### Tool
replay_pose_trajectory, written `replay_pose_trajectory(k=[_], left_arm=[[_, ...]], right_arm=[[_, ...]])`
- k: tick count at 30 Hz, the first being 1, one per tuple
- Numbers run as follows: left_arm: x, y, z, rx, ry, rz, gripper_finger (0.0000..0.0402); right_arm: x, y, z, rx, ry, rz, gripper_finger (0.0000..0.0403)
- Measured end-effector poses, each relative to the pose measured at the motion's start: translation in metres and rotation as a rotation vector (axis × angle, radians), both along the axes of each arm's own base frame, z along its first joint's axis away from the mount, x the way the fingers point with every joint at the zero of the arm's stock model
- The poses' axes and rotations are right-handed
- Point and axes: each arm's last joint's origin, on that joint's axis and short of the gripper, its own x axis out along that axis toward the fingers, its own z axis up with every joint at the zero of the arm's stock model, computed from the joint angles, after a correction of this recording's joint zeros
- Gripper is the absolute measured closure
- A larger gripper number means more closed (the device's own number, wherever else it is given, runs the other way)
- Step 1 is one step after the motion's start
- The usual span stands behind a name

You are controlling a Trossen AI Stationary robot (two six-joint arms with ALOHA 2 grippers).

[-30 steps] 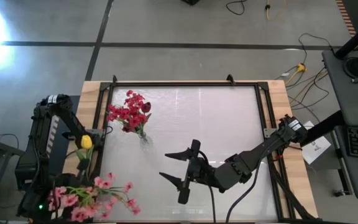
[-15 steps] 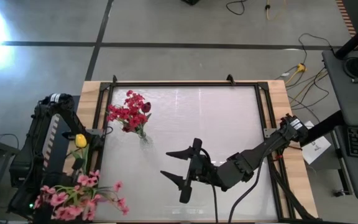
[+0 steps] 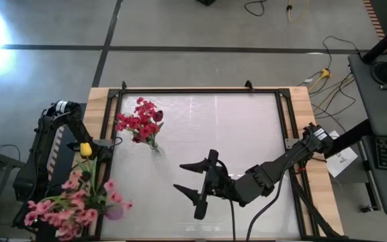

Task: Sort flowers into vase by color
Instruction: Put the pink flower into the purple vase

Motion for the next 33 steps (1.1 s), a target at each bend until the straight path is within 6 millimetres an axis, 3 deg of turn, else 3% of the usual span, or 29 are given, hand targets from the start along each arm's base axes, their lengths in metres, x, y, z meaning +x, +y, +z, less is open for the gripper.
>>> replay_pose_trajectory(k=[12, 19, 33], left_arm=[[0.002, -0.005, 0.001, 0.062, -0.053, -0.027, 0.0401], [0.010, 0.007, -0.019, 0.054, -0.030, 0.021, 0.0402], [0.011, 0.017, -0.001, 0.003, 0.038, -0.074, 0.0402]], right_arm=[[0.004, -0.007, 0.000, 0.004, -0.001, -0.018, 0.0129], [0.007, -0.014, 0.000, 0.005, -0.003, -0.037, 0.0129], [0.011, -0.021, 0.000, 0.012, -0.005, -0.053, 0.0129]])
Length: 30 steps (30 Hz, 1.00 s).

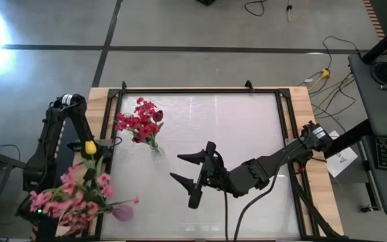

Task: Sort flowers into vase by color
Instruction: Put the pink flower into the purple vase

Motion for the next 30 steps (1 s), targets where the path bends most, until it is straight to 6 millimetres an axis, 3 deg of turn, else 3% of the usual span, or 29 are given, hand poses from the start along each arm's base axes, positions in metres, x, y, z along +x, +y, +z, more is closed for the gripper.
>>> replay_pose_trajectory(k=[8, 11, 14, 18, 27, 30], left_arm=[[0.015, -0.004, 0.006, 0.000, -0.031, 0.038, 0.0402], [0.021, -0.004, 0.006, 0.003, -0.009, 0.046, 0.0402], [0.025, -0.006, 0.007, 0.002, 0.001, 0.042, 0.0402], [0.031, -0.010, 0.010, 0.005, 0.001, 0.029, 0.0402], [0.042, -0.010, 0.011, -0.002, 0.039, 0.039, 0.0402], [0.043, -0.009, 0.011, -0.003, 0.040, 0.043, 0.0402]], right_arm=[[0.001, -0.001, -0.001, -0.011, 0.016, 0.006, 0.0129], [0.002, 0.000, -0.011, -0.037, 0.097, 0.046, 0.0129], [0.012, 0.005, -0.042, -0.070, 0.253, 0.057, 0.0129], [0.041, 0.024, -0.108, -0.070, 0.390, 0.172, 0.0129], [0.113, 0.044, -0.221, -0.038, 0.369, 0.307, 0.0117], [0.135, 0.047, -0.244, -0.080, 0.396, 0.308, 0.0092]])
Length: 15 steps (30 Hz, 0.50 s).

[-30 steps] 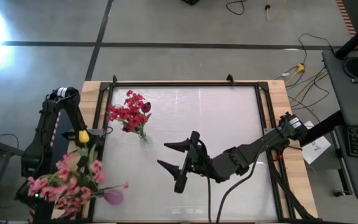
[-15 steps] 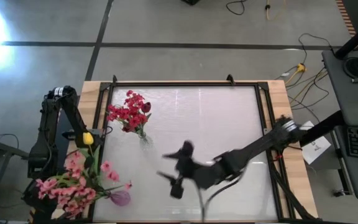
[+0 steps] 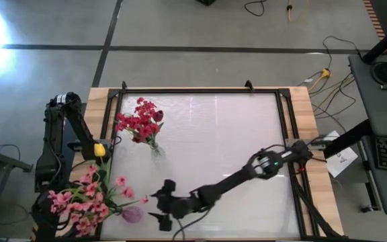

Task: Sort flowers into vase by color
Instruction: Put the pink flower into the purple vase

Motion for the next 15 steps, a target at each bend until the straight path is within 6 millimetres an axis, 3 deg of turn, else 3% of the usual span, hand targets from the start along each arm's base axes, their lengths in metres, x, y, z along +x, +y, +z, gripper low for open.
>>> replay_pose_trajectory(k=[4, 8, 11, 15], left_arm=[[0.000, 0.000, 0.000, -0.004, 0.001, 0.003, 0.0402], [0.005, -0.001, -0.001, -0.006, 0.004, 0.028, 0.0402], [0.010, -0.003, -0.003, -0.005, 0.003, 0.051, 0.0402], [0.018, -0.005, -0.004, 0.012, -0.002, 0.067, 0.0402]], right_arm=[[0.021, 0.003, -0.007, 0.001, -0.046, -0.009, 0.0060], [0.037, 0.004, -0.024, 0.021, -0.057, 0.045, 0.0055], [0.040, 0.003, -0.040, 0.021, -0.080, 0.069, 0.0060], [0.041, -0.005, -0.046, 0.005, -0.065, 0.062, 0.0067]])
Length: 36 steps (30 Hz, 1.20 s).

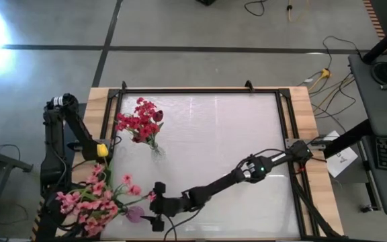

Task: Sort flowers into vase by color
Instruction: Put the pink flower into the purple vase

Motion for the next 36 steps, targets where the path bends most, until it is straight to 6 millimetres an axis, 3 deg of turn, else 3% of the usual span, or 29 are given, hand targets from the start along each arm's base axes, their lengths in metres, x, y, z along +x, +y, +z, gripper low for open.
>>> replay_pose_trajectory(k=[12, 19, 30, 36], left_arm=[[0.045, 0.002, 0.000, 0.049, 0.028, 0.032, 0.0402], [0.049, 0.005, 0.000, 0.044, 0.044, 0.025, 0.0391], [0.049, 0.000, -0.006, -0.036, 0.116, 0.020, 0.0261], [0.046, 0.003, 0.018, -0.069, 0.121, -0.006, 0.0190]], right_arm=[[0.004, -0.014, -0.009, -0.081, 0.023, 0.028, 0.0065], [0.004, -0.018, -0.009, -0.108, 0.016, 0.005, 0.0073], [0.004, -0.018, -0.009, -0.116, 0.024, 0.003, 0.0074], [0.004, -0.018, -0.010, -0.112, 0.035, 0.001, 0.0074]])
